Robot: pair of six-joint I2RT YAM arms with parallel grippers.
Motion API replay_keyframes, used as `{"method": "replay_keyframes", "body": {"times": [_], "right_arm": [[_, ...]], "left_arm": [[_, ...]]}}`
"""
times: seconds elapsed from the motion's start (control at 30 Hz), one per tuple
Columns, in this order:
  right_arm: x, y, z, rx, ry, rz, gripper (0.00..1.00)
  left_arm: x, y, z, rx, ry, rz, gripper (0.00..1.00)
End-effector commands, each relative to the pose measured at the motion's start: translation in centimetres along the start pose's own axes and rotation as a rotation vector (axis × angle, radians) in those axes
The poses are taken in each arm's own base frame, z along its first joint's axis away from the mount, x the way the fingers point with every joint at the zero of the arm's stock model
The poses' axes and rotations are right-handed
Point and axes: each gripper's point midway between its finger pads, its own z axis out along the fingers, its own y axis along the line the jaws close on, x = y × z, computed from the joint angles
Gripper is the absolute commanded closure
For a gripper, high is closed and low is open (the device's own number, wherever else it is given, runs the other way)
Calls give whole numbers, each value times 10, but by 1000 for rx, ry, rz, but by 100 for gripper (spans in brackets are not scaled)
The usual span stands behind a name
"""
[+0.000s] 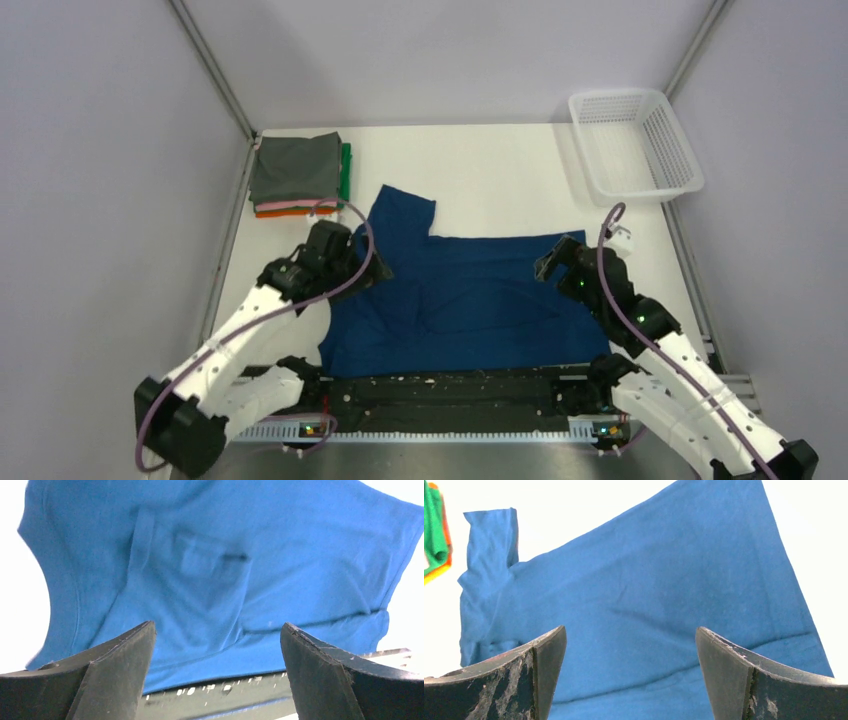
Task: Fold and stack the t-shirts
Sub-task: Grab the side of the flattened tshirt furthest away from the robot with both arms
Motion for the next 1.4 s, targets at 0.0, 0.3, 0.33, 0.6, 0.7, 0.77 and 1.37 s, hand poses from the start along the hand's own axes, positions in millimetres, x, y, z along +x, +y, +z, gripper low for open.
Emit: {"method": "replay_keyframes", "body": {"times": [0.0, 0.3, 0.33, 0.6, 0.7, 0.77, 1.37], "right_arm": [[-48, 15, 12, 68, -132, -137, 1], [-54, 0, 63, 296, -46, -288, 1], [-53, -1, 67, 289, -36, -287, 1], [-52, -26, 83, 283, -14, -188, 2], [-55, -31, 88, 307, -19, -188, 2], [-55, -33, 91, 324, -14, -184, 2], [-89, -51, 131, 507, -75, -182, 4]], "left_arm": [[-83, -53, 13, -6, -177, 147, 1], [-212, -90, 94, -235, -208, 258, 6], [-225, -90, 103, -282, -214, 266, 7], [-272, -72, 188, -420, -150, 338, 21], [-276, -66, 210, -408, -159, 334, 23], [-277, -64, 222, -402, -168, 327, 28], [-224, -44, 253, -349, -29, 270, 100]]}}
